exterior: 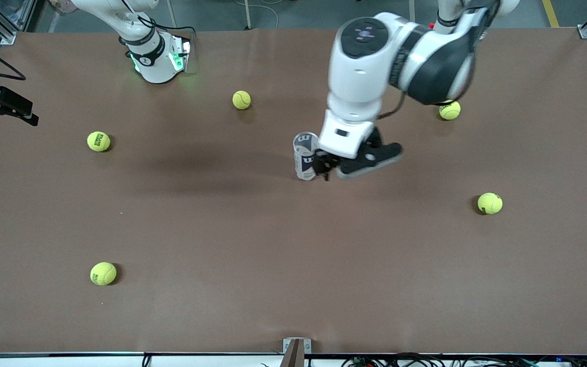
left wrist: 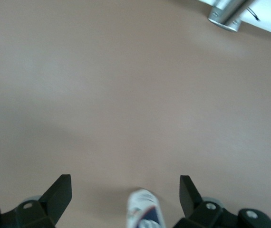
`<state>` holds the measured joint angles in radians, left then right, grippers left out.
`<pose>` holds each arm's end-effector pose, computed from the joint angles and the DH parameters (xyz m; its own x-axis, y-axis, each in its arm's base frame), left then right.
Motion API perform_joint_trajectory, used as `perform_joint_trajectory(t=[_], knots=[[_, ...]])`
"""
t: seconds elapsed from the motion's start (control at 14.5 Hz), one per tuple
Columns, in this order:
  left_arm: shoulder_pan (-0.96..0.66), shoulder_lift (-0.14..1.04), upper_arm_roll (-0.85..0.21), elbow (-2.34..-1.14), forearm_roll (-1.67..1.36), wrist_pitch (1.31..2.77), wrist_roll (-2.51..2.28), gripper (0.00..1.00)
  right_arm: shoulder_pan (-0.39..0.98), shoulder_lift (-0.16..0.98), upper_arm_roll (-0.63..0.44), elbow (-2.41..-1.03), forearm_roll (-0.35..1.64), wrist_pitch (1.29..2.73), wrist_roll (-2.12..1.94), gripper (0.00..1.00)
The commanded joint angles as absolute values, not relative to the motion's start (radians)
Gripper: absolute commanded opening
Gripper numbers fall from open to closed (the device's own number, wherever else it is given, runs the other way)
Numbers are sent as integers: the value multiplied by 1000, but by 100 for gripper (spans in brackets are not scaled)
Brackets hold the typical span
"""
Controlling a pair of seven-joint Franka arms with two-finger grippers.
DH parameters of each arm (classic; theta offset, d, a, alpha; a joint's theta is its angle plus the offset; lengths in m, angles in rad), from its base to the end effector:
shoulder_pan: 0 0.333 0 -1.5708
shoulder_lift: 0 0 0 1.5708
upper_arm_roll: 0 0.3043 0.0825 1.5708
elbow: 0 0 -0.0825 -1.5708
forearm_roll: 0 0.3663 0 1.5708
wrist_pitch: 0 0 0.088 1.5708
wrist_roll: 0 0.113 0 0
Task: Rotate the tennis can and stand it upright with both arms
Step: 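Open the left gripper and lift it off the upright can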
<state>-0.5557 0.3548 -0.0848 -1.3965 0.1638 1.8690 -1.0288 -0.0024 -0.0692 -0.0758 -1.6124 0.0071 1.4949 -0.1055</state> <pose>0.5413 -0.3761 0.5046 0.9221 0.3463 0.1724 0.3462 -0.9376 0.0317 0.5060 -0.0402 0.6176 0.9985 0.0283 -0.0469 0.0276 -0.9995 -0.0174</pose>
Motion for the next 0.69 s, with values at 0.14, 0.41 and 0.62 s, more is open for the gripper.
perform_joint_trajectory(t=[0.14,0.41,0.62], knots=[[-390,262,-95,-1414,181,1792,-771,100,-15,-101,-64,-1640,23,1497,-98,100],[-238,206,-101,-1414,158,1755,-519,100,-17,-101,-64,-1640,28,1496,-101,100],[-122,172,-101,-1411,98,1692,-283,100,-17,-101,-64,-1640,26,1500,-107,100]])
